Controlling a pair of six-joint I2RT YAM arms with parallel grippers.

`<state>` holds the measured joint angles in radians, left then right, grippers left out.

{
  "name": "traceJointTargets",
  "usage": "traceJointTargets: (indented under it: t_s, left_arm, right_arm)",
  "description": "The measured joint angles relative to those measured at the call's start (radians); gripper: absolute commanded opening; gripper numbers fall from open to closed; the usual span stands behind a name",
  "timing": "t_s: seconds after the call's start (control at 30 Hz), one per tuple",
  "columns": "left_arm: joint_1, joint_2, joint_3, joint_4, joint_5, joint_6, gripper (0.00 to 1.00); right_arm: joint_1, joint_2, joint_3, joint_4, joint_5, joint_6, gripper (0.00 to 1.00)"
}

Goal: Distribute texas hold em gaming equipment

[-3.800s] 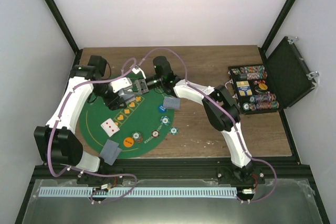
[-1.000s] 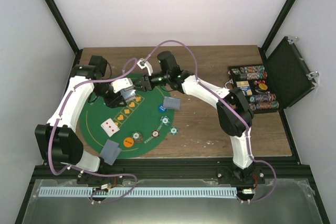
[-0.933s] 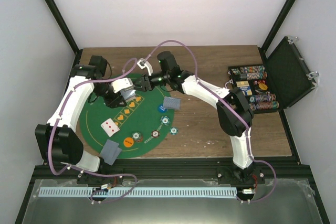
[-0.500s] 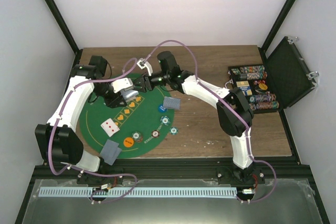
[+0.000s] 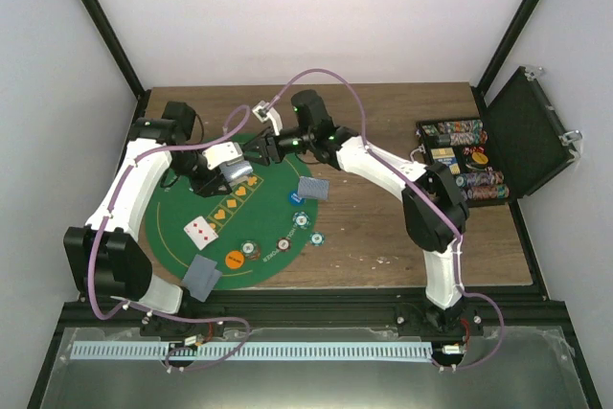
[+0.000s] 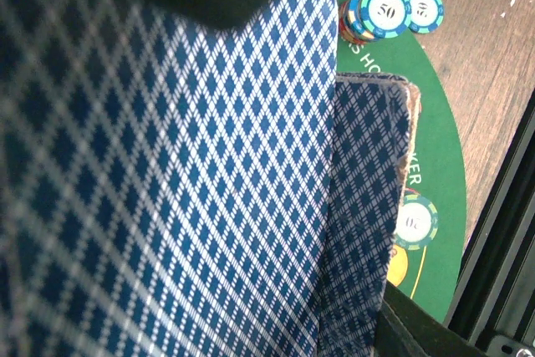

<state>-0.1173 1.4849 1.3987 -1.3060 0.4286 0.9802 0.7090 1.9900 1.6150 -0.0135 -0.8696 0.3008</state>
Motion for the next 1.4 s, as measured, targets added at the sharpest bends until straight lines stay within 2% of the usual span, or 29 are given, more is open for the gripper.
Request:
traceJointTargets:
  t_s: [0.13,0.3,0.37,0.6,1.1,1.4]
  left_arm:
    - [0.002,0.000,0.000,0.003,0.008,0.000,0.46]
    - [0.002,0.000,0.000,0.002,0.007,0.000,0.46]
    - [0.002,0.000,0.000,0.002,0.007,0.000,0.46]
    - [0.006,0.001,0.000,0.001,0.011,0.000,0.46]
    - [0.006,0.008,0.000,-0.005,0.022,0.000,0.46]
    - [0.008,0.018,0.000,-0.005,0.023,0.000,0.46]
  right_arm:
    - [-0.011,-0.028,-0.003,-0.005,0.016,-0.017,0.53]
    - [-0.014,-0.045,-0.018,0.008,0.006,-0.031,0.33]
    - [-0.014,-0.054,-0.032,0.021,-0.003,-0.029,0.29]
    - [-0.013,-0.058,-0.044,0.050,-0.046,-0.027,0.26]
    - [-0.009,-0.037,-0.043,0.061,-0.092,-0.024,0.25]
    - [-0.005,-0.021,-0.043,0.060,-0.096,-0.028,0.04]
